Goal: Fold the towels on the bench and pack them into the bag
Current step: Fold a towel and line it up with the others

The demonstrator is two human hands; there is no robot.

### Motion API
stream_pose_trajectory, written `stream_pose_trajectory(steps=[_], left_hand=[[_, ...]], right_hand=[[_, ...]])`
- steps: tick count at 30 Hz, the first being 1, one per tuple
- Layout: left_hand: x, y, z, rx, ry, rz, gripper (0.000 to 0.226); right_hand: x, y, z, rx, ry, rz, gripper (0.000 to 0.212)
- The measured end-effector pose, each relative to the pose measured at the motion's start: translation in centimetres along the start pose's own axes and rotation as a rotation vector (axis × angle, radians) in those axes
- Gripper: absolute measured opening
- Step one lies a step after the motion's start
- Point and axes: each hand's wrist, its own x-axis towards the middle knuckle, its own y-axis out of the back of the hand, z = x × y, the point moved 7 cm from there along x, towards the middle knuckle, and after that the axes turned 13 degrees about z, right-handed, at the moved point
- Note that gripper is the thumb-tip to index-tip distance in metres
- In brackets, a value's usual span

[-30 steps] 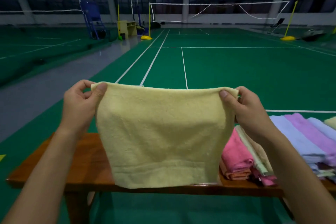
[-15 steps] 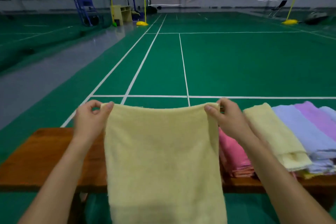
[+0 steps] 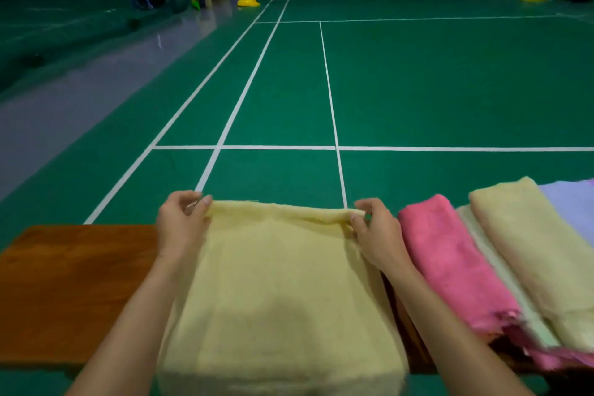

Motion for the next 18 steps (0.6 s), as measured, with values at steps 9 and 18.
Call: stream_pose_trajectory(steps=[9, 18], left_hand=[[-2.1, -0.9, 0.9, 0.103, -0.236, -0.177, 0.022], [-15.7, -3.8, 0.0, 0.587, -0.707, -0.847, 0.063]], right_hand=[[-1.5, 2.1, 0.6, -0.101, -0.059, -0.055, 0.058], [-8.7, 4.3, 1.7, -0.266, -0.086, -0.242, 0.060]])
